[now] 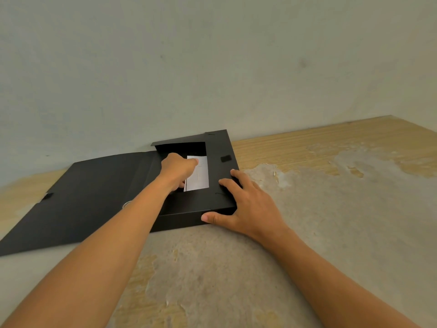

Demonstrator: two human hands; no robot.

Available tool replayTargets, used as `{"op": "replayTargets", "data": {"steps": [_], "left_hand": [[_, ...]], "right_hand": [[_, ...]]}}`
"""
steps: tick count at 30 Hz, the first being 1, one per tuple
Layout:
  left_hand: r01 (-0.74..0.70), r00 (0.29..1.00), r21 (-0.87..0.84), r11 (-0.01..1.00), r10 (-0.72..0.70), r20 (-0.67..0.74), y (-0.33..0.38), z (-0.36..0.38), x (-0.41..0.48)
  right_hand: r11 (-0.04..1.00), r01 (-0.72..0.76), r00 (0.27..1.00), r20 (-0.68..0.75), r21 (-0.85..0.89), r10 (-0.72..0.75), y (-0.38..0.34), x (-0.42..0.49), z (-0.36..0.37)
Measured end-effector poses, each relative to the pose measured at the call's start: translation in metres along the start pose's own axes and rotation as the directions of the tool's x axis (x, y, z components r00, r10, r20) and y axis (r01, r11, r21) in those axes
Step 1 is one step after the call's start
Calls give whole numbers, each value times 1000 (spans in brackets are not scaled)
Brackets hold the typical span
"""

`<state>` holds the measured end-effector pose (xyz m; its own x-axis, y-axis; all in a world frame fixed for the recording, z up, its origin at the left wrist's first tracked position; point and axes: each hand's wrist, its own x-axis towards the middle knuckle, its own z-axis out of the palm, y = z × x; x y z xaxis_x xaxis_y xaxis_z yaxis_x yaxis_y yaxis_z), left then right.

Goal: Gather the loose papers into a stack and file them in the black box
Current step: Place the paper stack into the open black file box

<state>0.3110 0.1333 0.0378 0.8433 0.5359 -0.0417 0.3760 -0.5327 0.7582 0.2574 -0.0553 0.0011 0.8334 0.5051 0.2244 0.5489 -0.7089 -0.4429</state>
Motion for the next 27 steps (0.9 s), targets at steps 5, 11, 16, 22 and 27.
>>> {"op": "replayTargets", "data": {"steps": [5, 11, 16, 22, 27], "left_hand": [[28, 999, -75, 997, -31, -34, 0, 3, -2], [18, 1000, 5, 1000, -18, 11, 3, 4, -2], [-14, 999, 168, 986, 9, 33, 4, 7, -5], [13, 998, 58, 998, -16, 54, 2, 1, -8], [21, 996, -58, 998, -16, 89, -7, -16, -15]], "right_hand": [[1000, 4, 1000, -11, -4, -4, 1, 1, 1], [1000, 7, 1000, -13, -4, -7, 1, 1, 1], [1000, 13, 1000, -26, -5, -13, 1, 1, 3], [1000, 14, 999, -41, 5, -14, 2, 1, 3], [1000, 13, 998, -57, 16, -12, 2, 0, 3]]}}
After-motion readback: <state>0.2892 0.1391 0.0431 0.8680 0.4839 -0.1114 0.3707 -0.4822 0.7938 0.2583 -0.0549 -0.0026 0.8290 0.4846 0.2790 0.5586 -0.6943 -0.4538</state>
